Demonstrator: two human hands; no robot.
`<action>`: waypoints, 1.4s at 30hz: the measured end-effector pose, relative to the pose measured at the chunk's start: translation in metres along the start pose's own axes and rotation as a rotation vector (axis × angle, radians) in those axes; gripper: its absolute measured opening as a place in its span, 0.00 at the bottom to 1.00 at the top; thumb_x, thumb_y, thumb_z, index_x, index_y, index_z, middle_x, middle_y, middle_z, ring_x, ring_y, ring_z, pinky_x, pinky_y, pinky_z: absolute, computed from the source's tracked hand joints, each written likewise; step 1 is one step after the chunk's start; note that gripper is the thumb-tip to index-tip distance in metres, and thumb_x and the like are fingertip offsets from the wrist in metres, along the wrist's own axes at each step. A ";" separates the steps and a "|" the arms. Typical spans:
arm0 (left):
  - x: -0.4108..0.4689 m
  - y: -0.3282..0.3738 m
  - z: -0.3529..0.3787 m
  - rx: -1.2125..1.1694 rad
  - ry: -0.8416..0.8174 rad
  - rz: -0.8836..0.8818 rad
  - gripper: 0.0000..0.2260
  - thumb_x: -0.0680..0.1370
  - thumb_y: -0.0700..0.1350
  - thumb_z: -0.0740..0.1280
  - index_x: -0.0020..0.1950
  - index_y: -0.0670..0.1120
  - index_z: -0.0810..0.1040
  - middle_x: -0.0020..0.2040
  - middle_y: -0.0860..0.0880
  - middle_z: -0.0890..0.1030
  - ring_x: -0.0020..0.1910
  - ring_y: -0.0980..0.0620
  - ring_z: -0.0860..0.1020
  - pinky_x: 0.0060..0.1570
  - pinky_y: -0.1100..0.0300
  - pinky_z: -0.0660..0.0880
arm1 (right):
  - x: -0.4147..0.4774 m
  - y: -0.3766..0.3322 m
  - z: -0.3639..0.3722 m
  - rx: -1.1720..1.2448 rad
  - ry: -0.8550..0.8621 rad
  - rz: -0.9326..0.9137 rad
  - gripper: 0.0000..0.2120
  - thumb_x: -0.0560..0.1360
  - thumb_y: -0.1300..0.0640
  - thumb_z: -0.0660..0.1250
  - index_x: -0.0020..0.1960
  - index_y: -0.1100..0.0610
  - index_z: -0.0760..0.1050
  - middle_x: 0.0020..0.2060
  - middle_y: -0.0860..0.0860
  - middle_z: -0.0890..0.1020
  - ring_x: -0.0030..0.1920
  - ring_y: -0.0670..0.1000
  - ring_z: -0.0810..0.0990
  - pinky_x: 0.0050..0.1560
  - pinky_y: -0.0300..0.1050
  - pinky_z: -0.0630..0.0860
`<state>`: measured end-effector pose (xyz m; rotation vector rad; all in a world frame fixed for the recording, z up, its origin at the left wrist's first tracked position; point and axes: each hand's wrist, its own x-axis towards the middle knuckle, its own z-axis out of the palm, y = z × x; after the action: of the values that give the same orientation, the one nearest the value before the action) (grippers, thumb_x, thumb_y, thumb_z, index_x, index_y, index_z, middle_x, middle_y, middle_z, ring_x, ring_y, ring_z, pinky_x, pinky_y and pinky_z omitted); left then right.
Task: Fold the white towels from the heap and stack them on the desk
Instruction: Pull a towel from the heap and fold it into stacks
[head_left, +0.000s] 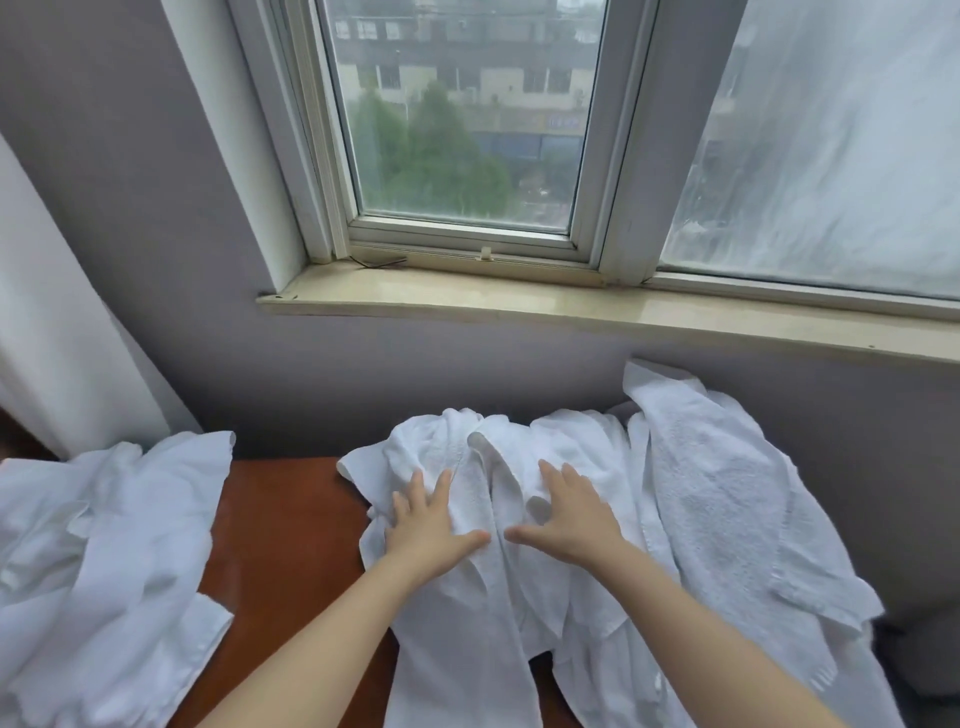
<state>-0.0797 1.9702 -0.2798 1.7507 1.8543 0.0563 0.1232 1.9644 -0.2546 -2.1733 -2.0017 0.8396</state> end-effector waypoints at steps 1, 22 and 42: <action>0.005 -0.001 0.003 -0.042 -0.015 -0.022 0.47 0.71 0.68 0.67 0.79 0.61 0.41 0.79 0.51 0.32 0.79 0.39 0.42 0.74 0.42 0.54 | 0.006 0.001 0.004 0.017 -0.032 0.025 0.57 0.61 0.26 0.67 0.80 0.45 0.42 0.80 0.50 0.48 0.79 0.56 0.45 0.74 0.63 0.54; -0.003 0.011 -0.007 -0.444 0.165 0.022 0.26 0.72 0.48 0.70 0.69 0.61 0.73 0.63 0.52 0.70 0.51 0.57 0.76 0.46 0.64 0.72 | 0.019 -0.001 -0.008 0.342 0.179 -0.064 0.04 0.67 0.61 0.62 0.41 0.61 0.69 0.33 0.53 0.77 0.35 0.54 0.76 0.35 0.47 0.67; -0.128 -0.113 -0.133 -0.772 0.738 0.107 0.27 0.70 0.43 0.73 0.68 0.57 0.75 0.61 0.53 0.70 0.59 0.59 0.72 0.54 0.74 0.65 | -0.089 -0.226 -0.012 0.923 0.148 -0.476 0.04 0.61 0.59 0.62 0.35 0.54 0.73 0.29 0.46 0.75 0.32 0.46 0.73 0.34 0.42 0.70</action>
<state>-0.2429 1.8834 -0.1678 1.3241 1.7968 1.4179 -0.0759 1.9182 -0.1227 -1.1573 -1.4869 1.1510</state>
